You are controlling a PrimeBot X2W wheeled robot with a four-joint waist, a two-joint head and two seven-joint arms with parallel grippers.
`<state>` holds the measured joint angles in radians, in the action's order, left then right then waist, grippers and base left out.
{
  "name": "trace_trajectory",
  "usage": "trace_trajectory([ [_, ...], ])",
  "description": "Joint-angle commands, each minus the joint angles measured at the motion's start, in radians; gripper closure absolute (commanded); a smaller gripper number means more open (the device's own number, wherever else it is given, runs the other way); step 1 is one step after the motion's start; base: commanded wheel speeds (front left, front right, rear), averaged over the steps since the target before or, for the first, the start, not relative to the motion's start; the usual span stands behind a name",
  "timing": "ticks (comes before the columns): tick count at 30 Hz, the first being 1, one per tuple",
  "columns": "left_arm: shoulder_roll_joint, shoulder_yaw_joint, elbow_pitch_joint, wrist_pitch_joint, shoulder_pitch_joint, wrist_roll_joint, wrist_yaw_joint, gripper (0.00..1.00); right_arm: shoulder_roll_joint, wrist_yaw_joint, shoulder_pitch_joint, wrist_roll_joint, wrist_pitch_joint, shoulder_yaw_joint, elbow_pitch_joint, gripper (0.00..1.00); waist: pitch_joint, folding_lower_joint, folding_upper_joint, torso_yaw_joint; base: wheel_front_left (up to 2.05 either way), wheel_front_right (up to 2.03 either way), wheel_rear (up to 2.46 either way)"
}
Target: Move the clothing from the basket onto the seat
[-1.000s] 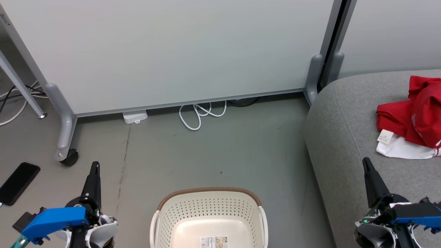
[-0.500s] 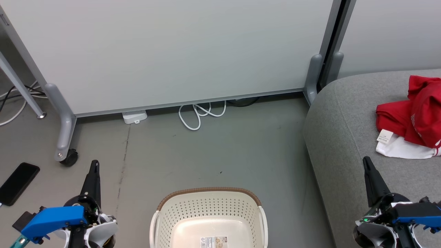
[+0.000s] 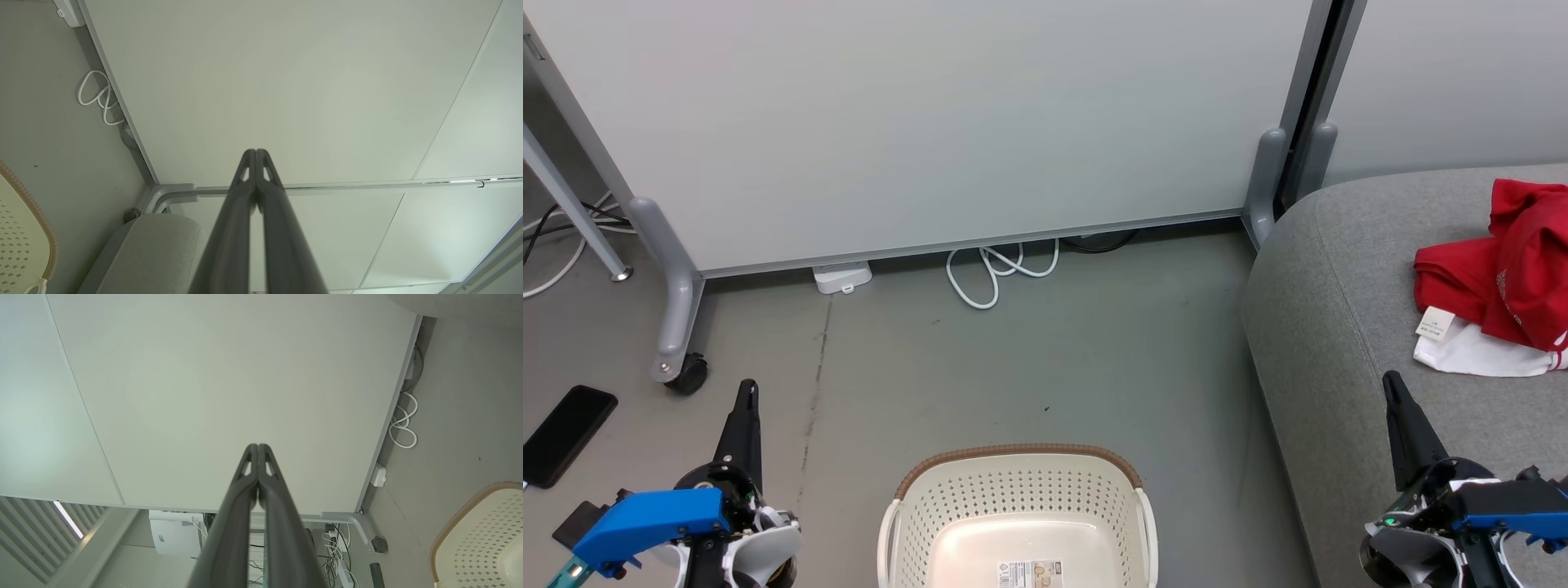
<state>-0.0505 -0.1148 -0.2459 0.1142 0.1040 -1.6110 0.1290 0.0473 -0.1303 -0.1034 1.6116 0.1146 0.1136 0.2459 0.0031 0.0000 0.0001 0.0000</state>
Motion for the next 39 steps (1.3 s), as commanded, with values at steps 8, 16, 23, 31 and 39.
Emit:
trace_trajectory([
  [8, 0.001, -0.002, 0.003, 0.004, 0.010, -0.003, 0.003, 1.00, 0.006, -0.001, -0.010, 0.003, 0.002, 0.001, -0.003, 1.00, 0.000, 0.0000, -0.0001, 0.000, 0.00, 0.00, 0.00],
  [16, 0.001, -0.002, 0.003, 0.004, 0.010, -0.003, 0.003, 1.00, 0.006, -0.001, -0.010, 0.003, 0.002, 0.001, -0.003, 1.00, 0.000, 0.0000, -0.0001, 0.000, 0.00, 0.00, 0.00],
  [23, 0.001, -0.002, 0.003, 0.004, 0.010, -0.003, 0.003, 1.00, 0.006, -0.001, -0.010, 0.003, 0.002, 0.001, -0.003, 1.00, 0.000, 0.0000, -0.0001, 0.000, 0.00, 0.00, 0.00],
  [31, 0.001, -0.002, 0.003, 0.004, 0.010, -0.003, 0.003, 1.00, 0.006, -0.001, -0.010, 0.003, 0.002, 0.001, -0.003, 1.00, 0.000, 0.0000, -0.0001, 0.000, 0.00, 0.00, 0.00],
  [39, 0.001, -0.002, 0.003, 0.004, 0.010, -0.003, 0.003, 1.00, 0.006, -0.001, -0.010, 0.003, 0.002, 0.001, -0.003, 1.00, 0.000, 0.0000, -0.0001, 0.000, 0.00, 0.00, 0.00],
])
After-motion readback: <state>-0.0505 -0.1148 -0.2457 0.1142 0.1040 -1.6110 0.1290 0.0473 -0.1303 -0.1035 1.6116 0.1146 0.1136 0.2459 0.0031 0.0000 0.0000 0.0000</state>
